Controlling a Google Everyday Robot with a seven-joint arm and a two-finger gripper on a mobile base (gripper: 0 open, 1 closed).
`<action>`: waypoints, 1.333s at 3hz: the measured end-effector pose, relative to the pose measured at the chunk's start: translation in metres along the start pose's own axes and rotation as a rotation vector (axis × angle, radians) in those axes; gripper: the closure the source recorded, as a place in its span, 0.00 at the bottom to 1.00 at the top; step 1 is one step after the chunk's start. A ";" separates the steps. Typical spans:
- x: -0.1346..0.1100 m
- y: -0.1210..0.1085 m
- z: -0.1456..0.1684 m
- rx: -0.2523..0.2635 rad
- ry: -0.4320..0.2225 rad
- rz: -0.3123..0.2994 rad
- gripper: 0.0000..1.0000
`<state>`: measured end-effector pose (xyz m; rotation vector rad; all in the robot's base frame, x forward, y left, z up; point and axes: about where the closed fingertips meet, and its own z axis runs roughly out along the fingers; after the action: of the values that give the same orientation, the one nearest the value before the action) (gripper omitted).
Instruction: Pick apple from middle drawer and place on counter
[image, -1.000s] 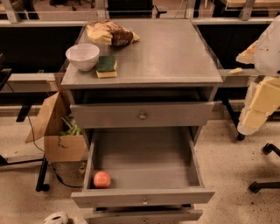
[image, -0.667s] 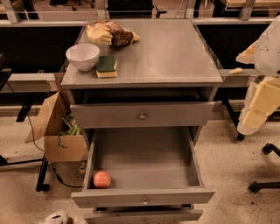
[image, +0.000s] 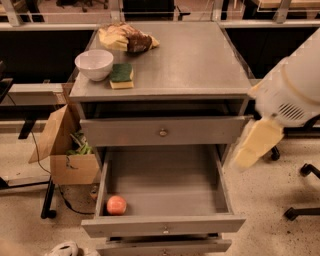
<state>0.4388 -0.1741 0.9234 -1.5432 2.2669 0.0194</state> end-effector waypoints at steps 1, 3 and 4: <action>-0.021 0.030 0.071 -0.024 -0.015 0.102 0.00; -0.050 0.069 0.175 -0.061 -0.046 0.248 0.00; -0.050 0.069 0.175 -0.061 -0.046 0.248 0.00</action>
Offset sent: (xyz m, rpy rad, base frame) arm 0.0359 0.1856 -0.2585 0.2457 0.1252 -0.3262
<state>0.4478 -0.0626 0.7646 -1.2663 2.4263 0.1926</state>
